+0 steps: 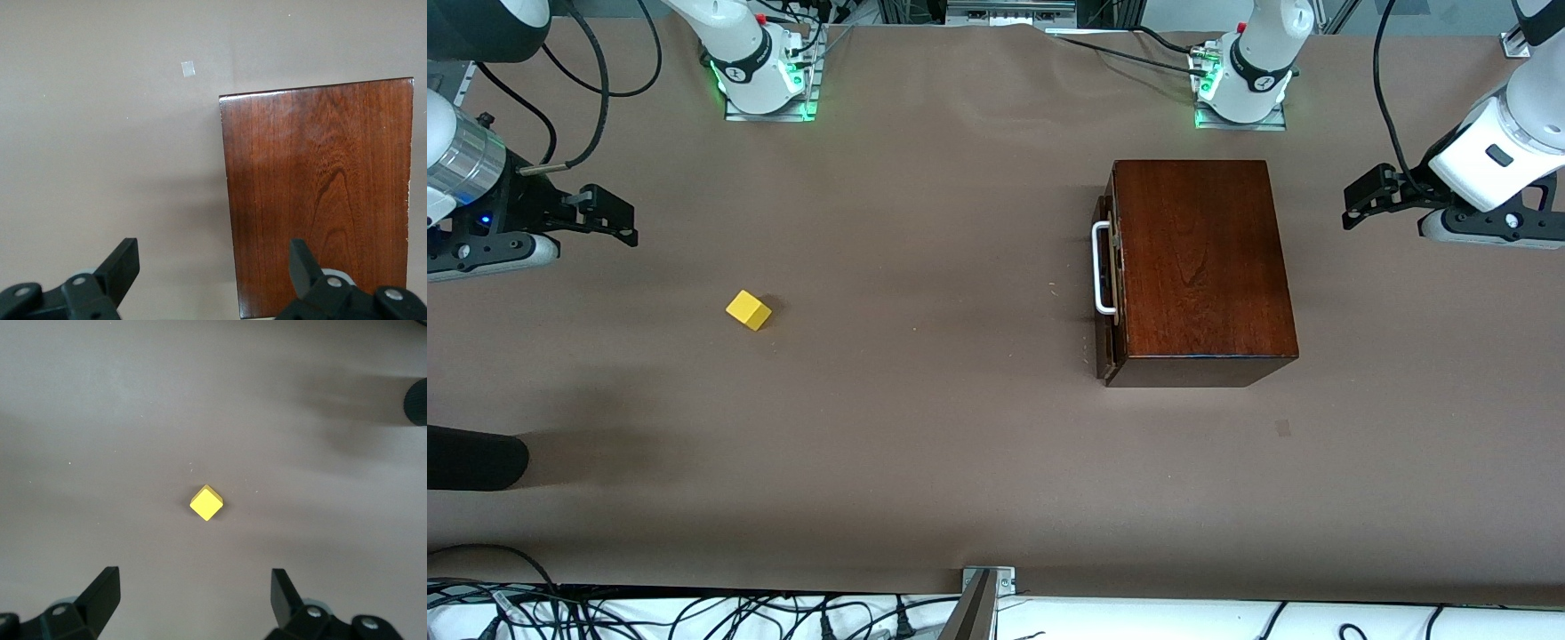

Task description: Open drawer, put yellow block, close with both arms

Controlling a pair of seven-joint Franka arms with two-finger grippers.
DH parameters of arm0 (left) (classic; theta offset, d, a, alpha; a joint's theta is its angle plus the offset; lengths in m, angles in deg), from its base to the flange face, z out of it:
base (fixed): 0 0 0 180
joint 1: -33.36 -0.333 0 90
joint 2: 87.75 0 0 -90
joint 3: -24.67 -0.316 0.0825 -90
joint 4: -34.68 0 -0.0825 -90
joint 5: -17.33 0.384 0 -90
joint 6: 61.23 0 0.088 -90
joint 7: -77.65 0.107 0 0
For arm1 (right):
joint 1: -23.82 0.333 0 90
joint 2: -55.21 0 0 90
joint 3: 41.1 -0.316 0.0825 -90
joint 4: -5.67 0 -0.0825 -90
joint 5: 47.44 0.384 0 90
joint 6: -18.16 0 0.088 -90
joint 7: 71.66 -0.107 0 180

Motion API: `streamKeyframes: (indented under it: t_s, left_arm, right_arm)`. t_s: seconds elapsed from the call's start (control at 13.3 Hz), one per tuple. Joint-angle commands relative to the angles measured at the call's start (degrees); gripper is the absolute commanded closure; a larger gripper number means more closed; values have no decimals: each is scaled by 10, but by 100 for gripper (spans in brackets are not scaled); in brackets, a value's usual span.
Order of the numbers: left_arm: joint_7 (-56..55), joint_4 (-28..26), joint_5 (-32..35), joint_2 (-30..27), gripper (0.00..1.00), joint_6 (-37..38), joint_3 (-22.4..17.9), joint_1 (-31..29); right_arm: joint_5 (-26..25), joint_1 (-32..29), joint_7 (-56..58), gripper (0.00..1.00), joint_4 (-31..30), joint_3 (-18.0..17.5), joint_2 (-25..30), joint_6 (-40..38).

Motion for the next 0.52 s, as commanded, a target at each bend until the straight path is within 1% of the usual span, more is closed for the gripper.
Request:
streamKeyframes:
  t_s: [0.0, 0.45]
  left_arm:
    - [5, 9, -1, 2, 0, 4, -1, 2]
    - [-6, 9, -4, 2, 0, 7, -2, 1]
  right_arm:
    - [-3, 2, -2, 0, 15, -2, -5, -6]
    - [-1, -7, -2, 0, 9, 5, -7, -11]
